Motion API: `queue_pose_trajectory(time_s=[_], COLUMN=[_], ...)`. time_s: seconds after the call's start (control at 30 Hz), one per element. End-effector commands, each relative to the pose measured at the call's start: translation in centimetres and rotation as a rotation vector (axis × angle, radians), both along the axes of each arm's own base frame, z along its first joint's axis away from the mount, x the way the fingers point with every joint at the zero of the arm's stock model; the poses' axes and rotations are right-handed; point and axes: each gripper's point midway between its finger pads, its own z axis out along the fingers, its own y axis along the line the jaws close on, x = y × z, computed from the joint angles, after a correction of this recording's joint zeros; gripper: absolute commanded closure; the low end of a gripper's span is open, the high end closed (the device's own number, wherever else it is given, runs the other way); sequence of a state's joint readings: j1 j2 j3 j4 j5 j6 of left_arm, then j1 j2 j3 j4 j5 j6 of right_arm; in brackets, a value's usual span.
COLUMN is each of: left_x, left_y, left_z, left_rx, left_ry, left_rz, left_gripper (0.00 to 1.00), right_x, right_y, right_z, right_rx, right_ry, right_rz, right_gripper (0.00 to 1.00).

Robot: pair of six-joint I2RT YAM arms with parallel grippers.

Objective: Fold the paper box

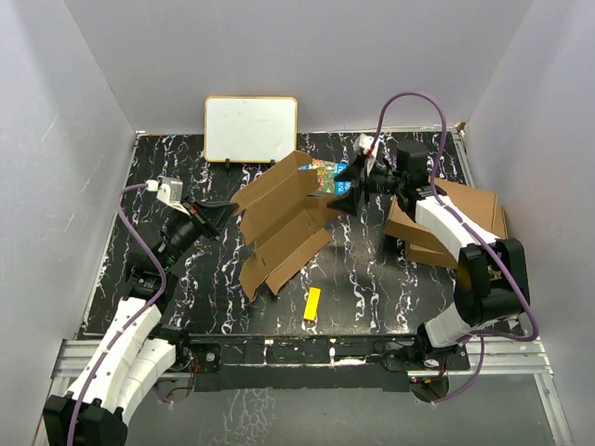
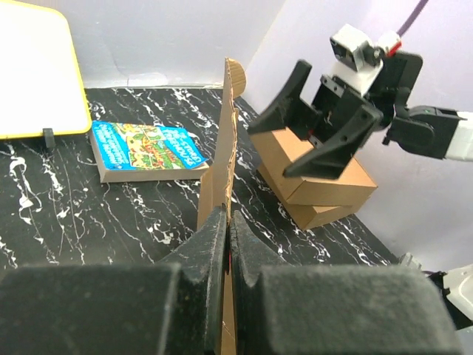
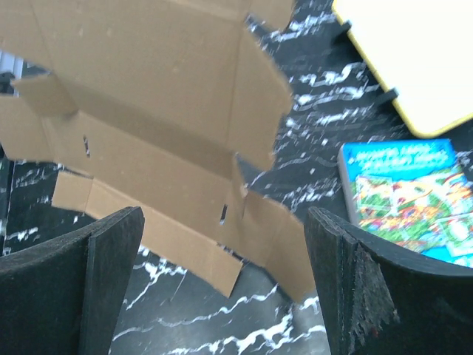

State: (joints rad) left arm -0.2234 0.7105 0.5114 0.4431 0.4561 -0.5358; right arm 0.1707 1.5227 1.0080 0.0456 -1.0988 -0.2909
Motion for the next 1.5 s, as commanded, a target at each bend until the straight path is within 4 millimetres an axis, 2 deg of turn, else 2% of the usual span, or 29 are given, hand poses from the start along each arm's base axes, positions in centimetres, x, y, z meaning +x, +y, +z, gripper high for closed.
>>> queue_pose_trajectory(time_s=[0.0,0.1,0.27,0.53,0.6,0.87,1.07,1.33,1.47], left_x=[-1.3,-1.5,-1.9,-2.4,-2.4,-2.4,-2.3,-1.9,-1.6], left_y=[-0.4,-0.7,-0.9,-1.1,-1.1,-1.4,-1.3,-1.1,-0.6], left_z=[4.0,4.5,5.3,5.8,5.8,5.7,5.4,4.9,4.5], left_rx=[-0.033,-0.038,-0.055,-0.065,-0.063,-0.06,-0.047,-0.031,0.003], left_ry=[-0.118,-0.126,-0.144,-0.158,-0.157,-0.155,-0.15,-0.139,-0.12], left_rz=[-0.051,-0.072,-0.09,-0.111,-0.117,-0.134,-0.129,-0.109,-0.071], left_gripper=[1.0,1.0,1.0,1.0,1.0,1.0,1.0,1.0,1.0], right_x=[1.8,1.5,2.5,4.2,4.9,5.8,4.5,2.5,1.7], right_y=[1.3,2.3,3.2,4.1,4.6,6.6,6.9,6.7,6.3], right_z=[7.3,8.8,9.8,8.0,7.1,6.1,6.1,7.2,8.5], right_rx=[0.11,0.144,0.15,0.153,0.154,0.168,0.177,0.18,0.177], right_ry=[-0.127,-0.076,-0.046,0.073,0.115,0.193,0.181,0.094,0.029], right_rz=[0.041,0.086,0.096,0.112,0.121,0.172,0.256,0.327,0.317], right_gripper=[0.01,0.01,0.0,0.02,0.04,0.12,0.28,0.76,0.91])
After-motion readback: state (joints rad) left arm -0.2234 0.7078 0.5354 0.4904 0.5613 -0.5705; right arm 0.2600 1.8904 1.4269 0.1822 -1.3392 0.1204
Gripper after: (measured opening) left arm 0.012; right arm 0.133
